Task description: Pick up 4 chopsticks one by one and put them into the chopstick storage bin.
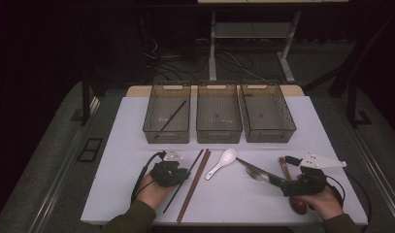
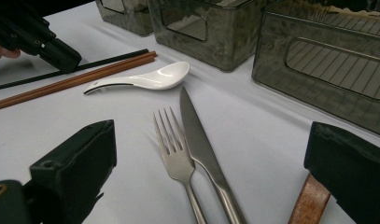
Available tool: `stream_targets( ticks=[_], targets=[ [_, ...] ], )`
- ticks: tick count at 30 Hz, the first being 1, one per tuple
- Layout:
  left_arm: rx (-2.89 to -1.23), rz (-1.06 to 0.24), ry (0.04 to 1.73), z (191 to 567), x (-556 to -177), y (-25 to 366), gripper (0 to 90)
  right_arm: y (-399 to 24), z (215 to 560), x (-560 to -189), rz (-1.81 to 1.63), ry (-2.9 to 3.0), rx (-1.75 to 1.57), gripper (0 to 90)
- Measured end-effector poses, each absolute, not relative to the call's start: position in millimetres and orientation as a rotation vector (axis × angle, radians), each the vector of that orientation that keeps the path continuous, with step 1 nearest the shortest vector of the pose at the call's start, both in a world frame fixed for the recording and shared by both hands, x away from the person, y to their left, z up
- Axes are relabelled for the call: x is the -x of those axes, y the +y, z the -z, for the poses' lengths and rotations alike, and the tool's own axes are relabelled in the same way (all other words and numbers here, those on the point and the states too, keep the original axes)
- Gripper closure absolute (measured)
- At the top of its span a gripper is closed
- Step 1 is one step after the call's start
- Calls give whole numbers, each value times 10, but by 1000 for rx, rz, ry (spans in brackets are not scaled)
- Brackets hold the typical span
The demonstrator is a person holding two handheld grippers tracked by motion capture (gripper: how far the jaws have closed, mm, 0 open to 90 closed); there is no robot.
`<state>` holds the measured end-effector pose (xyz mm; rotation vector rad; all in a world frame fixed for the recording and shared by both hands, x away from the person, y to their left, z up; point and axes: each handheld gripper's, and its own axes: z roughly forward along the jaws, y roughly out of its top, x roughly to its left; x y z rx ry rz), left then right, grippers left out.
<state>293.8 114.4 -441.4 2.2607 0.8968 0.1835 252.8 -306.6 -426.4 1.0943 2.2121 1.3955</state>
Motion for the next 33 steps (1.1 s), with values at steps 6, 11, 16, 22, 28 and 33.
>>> stream_targets(
  ticks=[6,11,16,22,28,33],
  targets=[
    [-2273,-217,896,4416,-2923,1123,799,-3070,4264,-2534,-1396,2211,-1094,27],
    [-2287,-237,901,4408,-2908,1101,815,-3063,4261,-2521,-1394,2213,-1090,27],
    [-2293,-262,909,4400,-2922,1109,825,-3062,4260,-2522,-1397,2210,-1094,27],
    [-2282,-274,942,4401,-2951,1162,840,-3069,4259,-2525,-1398,2210,-1100,27],
    [-2284,-277,940,4397,-2965,1179,850,-3065,4261,-2526,-1397,2213,-1094,27],
    [-2289,-268,935,4391,-2983,1210,857,-3068,4260,-2525,-1397,2213,-1095,27]
  ],
)
